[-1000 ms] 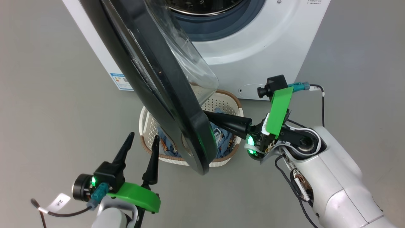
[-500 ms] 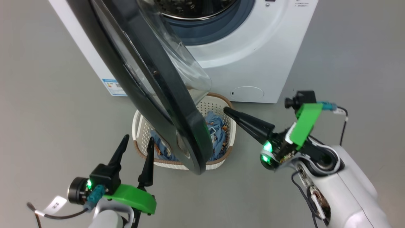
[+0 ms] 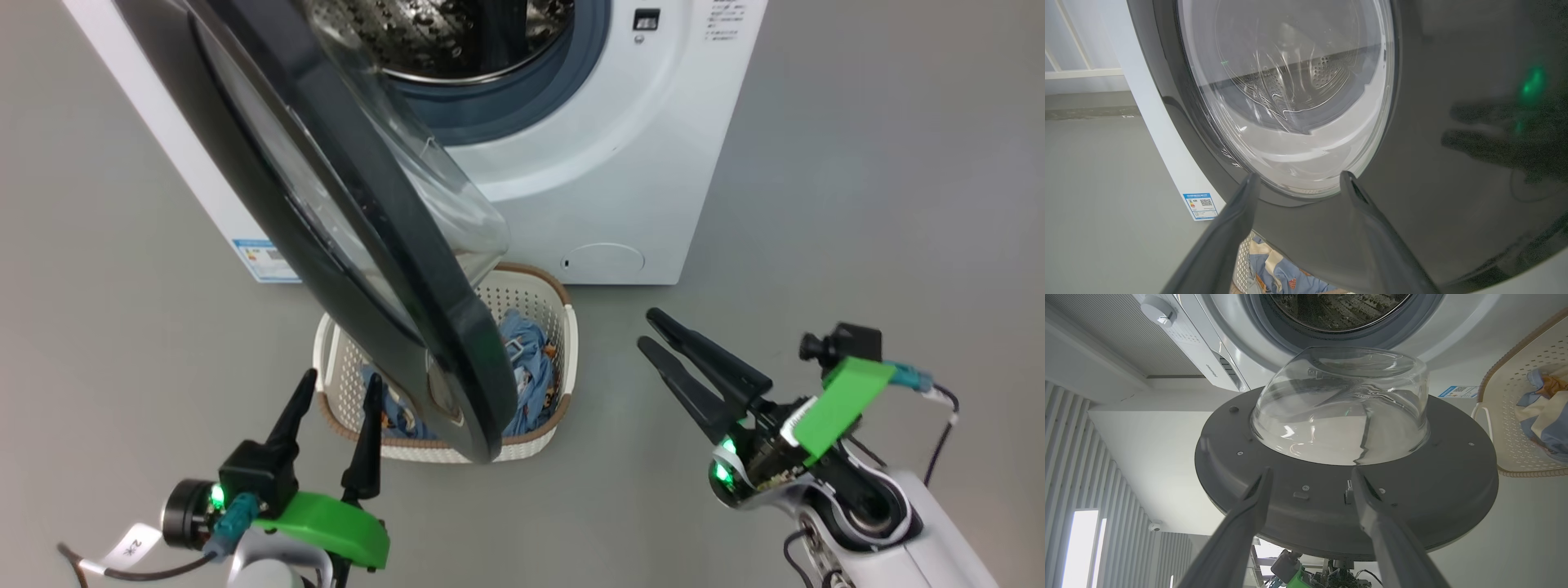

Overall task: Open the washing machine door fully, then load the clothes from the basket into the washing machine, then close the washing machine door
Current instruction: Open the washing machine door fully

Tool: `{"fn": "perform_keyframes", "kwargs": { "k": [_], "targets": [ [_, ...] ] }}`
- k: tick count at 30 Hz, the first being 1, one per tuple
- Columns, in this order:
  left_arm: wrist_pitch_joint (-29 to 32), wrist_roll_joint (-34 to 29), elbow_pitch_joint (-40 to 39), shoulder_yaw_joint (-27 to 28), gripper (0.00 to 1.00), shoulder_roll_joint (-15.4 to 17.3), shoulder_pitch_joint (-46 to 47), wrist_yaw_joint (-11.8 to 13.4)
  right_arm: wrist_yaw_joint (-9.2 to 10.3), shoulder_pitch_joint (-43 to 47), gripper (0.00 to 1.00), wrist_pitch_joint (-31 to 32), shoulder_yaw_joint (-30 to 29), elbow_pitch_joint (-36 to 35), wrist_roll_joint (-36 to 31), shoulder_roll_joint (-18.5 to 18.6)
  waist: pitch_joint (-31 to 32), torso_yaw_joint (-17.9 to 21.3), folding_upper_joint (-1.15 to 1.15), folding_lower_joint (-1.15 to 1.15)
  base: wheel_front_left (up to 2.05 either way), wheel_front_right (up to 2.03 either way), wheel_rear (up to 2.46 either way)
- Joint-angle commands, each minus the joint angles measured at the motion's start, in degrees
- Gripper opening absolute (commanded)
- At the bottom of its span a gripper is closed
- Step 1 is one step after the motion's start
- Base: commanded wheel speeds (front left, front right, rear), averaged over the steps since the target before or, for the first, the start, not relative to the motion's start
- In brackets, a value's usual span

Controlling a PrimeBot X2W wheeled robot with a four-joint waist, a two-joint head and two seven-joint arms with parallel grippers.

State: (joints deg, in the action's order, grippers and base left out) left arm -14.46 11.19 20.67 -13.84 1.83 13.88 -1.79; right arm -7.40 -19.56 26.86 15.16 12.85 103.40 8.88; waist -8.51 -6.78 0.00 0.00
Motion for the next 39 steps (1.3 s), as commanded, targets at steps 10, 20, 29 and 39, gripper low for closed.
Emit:
{"fn": "perform_keyframes", "kwargs": {
  "k": [10, 20, 29, 39],
  "targets": [
    [-0.54, -0.95, -0.73, 3.11, 1.00, 1.19, -1.68, -0.59, -0.09, 7.93, 1.00, -13.95, -5.15, -7.07, -9.62, -1.05, 2.99, 1.86, 0.00, 0.00, 0.00, 0.00, 0.00],
    [-0.54, -1.32, -0.44, 3.66, 1.00, 1.24, -2.82, -0.85, -0.09, 13.81, 1.00, -33.48, -8.63, -5.53, -28.94, 4.47, 5.01, 3.00, 0.00, 0.00, 0.00, 0.00, 0.00],
    [-0.54, -1.42, -0.34, 4.01, 1.00, 1.25, -4.25, -0.94, -0.09, 14.02, 1.00, -41.70, -15.75, 1.51, -56.99, 8.50, 6.93, 3.96, 0.00, 0.00, 0.00, 0.00, 0.00],
    [-0.54, -1.43, -0.40, 3.67, 1.00, 1.23, -4.89, -1.21, -0.09, 14.89, 1.00, -41.75, -22.25, -2.63, -82.90, 0.47, 7.59, 3.97, 0.00, 0.00, 0.00, 0.00, 0.00]
  ]
}}
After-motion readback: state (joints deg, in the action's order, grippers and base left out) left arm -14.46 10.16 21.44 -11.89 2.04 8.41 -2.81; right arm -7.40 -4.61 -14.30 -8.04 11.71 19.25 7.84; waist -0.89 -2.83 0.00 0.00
